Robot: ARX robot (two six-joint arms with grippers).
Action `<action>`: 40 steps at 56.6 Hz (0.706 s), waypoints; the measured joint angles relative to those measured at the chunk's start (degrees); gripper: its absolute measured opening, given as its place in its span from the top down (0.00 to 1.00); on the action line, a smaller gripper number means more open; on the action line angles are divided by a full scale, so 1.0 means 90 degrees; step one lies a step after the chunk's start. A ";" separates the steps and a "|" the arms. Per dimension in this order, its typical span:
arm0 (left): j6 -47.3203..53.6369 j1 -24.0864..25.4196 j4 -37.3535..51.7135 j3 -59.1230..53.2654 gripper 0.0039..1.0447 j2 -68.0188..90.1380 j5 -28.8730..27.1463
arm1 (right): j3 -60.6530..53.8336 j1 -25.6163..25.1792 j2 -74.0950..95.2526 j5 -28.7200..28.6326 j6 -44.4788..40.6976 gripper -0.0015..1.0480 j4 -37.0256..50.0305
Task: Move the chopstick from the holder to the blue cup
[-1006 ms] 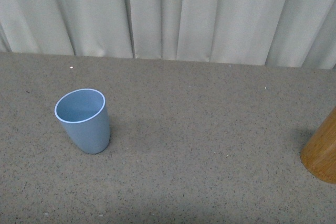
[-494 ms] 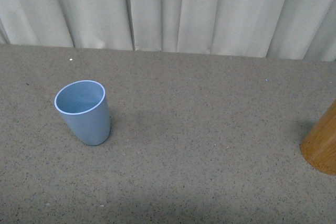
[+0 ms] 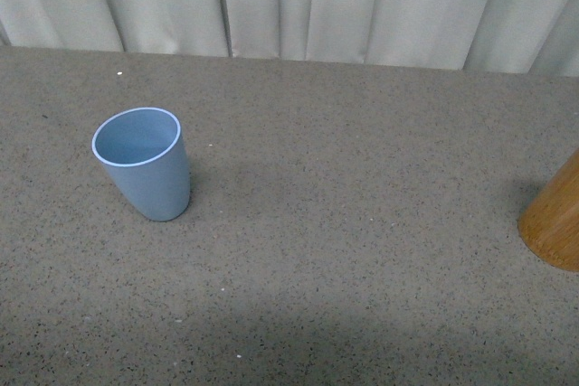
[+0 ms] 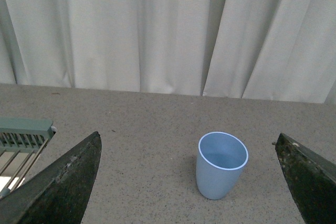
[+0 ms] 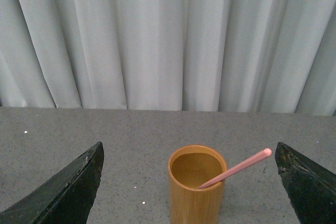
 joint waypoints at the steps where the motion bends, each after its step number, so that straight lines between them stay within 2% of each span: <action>1: 0.0000 0.0000 0.0000 0.0000 0.06 0.0000 0.0000 | 0.0000 0.0000 0.0000 0.0000 0.0000 0.09 0.0000; 40: 0.0000 0.0000 0.0000 0.0000 0.06 0.0000 0.0000 | 0.0000 0.0000 0.0000 0.0000 0.0000 0.09 0.0000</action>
